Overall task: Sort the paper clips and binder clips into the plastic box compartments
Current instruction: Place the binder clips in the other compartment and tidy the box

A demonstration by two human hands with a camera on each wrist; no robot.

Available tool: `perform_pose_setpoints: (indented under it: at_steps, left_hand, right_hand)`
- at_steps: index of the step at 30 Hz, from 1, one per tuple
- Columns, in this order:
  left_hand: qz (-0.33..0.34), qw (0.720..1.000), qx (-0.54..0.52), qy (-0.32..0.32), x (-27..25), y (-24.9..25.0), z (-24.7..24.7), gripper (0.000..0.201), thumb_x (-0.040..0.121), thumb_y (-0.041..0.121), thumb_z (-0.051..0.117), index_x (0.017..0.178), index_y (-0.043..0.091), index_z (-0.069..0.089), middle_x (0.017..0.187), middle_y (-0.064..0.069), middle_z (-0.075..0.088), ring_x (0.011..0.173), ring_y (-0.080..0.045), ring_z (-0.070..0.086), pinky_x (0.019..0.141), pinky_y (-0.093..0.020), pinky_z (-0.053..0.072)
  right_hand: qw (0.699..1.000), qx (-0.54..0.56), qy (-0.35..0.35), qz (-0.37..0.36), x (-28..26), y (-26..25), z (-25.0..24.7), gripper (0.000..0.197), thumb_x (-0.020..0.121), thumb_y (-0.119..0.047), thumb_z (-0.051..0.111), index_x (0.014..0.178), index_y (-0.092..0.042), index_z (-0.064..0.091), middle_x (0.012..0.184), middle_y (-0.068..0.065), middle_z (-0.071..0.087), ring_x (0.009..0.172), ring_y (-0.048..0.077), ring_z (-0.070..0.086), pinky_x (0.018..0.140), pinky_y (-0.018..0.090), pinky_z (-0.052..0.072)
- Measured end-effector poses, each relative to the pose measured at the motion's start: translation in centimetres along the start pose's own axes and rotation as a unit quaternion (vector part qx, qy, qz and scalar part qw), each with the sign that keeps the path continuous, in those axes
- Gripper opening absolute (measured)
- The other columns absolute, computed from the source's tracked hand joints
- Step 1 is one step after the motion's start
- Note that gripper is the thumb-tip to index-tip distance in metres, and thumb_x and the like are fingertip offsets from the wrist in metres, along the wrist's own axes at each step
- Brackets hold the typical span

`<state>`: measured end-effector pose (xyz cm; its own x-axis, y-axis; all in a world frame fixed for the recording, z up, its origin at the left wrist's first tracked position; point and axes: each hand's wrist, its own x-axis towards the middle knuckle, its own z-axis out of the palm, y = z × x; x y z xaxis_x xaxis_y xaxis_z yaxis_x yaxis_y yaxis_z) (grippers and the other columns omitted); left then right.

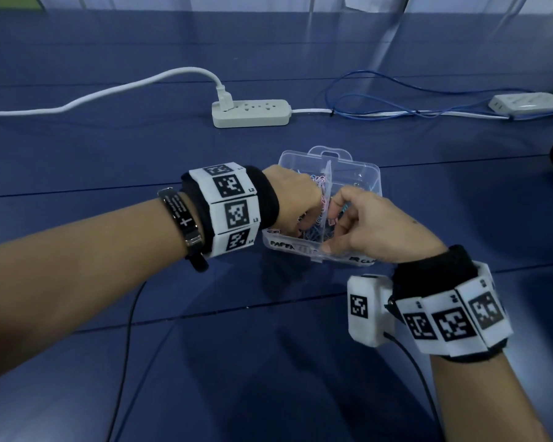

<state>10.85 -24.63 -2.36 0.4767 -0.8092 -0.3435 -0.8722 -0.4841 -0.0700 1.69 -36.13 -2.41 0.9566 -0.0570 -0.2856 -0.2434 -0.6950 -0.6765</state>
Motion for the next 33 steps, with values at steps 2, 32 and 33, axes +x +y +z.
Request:
perform_pose_setpoints:
  at_steps: [2,32,33]
  left_hand:
    - [-0.003,1.0,-0.005,0.0,0.1,-0.1,-0.1,0.012,0.08,0.019,0.062,0.087,0.026,0.068,0.095,0.005,0.059,0.097,-0.02,0.059,0.051,-0.022,0.03]
    - [0.05,0.987,0.152,0.005,-0.5,-0.6,0.2,0.024,0.087,0.015,0.053,0.105,0.024,0.064,0.105,-0.004,0.064,0.106,-0.027,0.057,0.065,-0.029,0.037]
    - [0.049,0.987,0.154,0.002,-0.5,-0.5,0.2,0.027,0.087,0.014,0.054,0.109,0.025,0.064,0.107,-0.004,0.063,0.108,-0.027,0.056,0.066,-0.029,0.037]
  right_hand:
    - [1.0,-0.002,0.001,-0.002,0.0,0.0,0.0,0.037,0.065,-0.01,0.079,0.074,-0.023,0.046,0.067,-0.001,0.056,0.053,0.009,0.047,0.05,0.021,0.038]
    - [1.0,-0.006,0.0,-0.002,-0.1,-0.3,0.1,0.034,0.066,-0.01,0.079,0.07,-0.022,0.048,0.066,-0.003,0.053,0.055,0.009,0.046,0.052,0.02,0.038]
    - [1.0,-0.006,0.0,-0.002,-0.1,-0.3,0.1,0.034,0.066,-0.01,0.079,0.07,-0.022,0.048,0.066,-0.003,0.053,0.055,0.009,0.046,0.053,0.02,0.038]
